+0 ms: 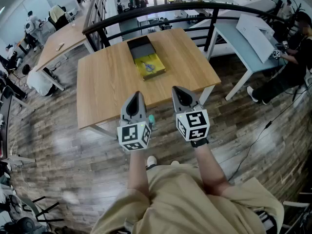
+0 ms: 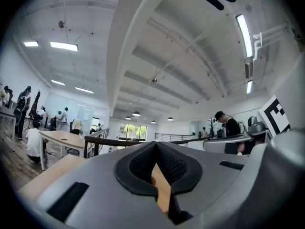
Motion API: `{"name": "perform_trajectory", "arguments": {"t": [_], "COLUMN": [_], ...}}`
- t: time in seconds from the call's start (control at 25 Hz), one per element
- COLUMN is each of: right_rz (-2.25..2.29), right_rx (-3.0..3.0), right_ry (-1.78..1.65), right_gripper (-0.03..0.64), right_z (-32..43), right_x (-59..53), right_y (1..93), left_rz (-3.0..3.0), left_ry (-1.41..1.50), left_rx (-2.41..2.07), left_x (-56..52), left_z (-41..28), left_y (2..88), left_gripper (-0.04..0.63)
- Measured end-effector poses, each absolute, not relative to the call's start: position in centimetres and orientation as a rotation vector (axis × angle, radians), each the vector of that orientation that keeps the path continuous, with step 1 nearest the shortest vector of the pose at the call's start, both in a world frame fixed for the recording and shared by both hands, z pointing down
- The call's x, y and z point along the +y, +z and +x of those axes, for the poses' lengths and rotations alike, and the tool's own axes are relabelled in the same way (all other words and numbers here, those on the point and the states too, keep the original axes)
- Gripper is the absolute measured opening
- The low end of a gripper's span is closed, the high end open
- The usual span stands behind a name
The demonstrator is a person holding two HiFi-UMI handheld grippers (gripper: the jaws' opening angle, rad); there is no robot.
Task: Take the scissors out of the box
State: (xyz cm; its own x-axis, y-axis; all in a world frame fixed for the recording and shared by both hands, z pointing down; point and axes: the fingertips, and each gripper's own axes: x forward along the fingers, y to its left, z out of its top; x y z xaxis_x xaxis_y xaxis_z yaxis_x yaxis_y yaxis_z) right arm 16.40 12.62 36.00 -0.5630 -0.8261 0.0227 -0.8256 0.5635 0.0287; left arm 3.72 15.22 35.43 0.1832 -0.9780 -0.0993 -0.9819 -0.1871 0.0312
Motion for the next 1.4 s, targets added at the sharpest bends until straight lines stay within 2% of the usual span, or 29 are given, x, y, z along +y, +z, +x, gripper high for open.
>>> {"name": "perform_trajectory", "arguments": {"t": [0.28,0.68,1.4], "right_rz": [1.496,1.447,1.436], "right_rx": [-2.779,-2.784,-2.718], "right_ry": [0.078,0.097,-0.018], "right_gripper": [0.014,0.014,0.014], "right_z": [19.0,17.7,7.1], "right_x": [12.7,10.4,-7.7], "right_y": [37.4,39.4,37.7], "left_rz": [-2.393,-2.394,-2.445], "left_ry": [0.076,0.075,0.184], "left_rx": [1.952,1.972,1.897], "left_x": [16.1,13.4,-6.6], "left_z": [6.6,6.2,-3.4], "left_y": [36.6,37.9,36.0], "left_gripper": [0.002,0.003,0.002]}}
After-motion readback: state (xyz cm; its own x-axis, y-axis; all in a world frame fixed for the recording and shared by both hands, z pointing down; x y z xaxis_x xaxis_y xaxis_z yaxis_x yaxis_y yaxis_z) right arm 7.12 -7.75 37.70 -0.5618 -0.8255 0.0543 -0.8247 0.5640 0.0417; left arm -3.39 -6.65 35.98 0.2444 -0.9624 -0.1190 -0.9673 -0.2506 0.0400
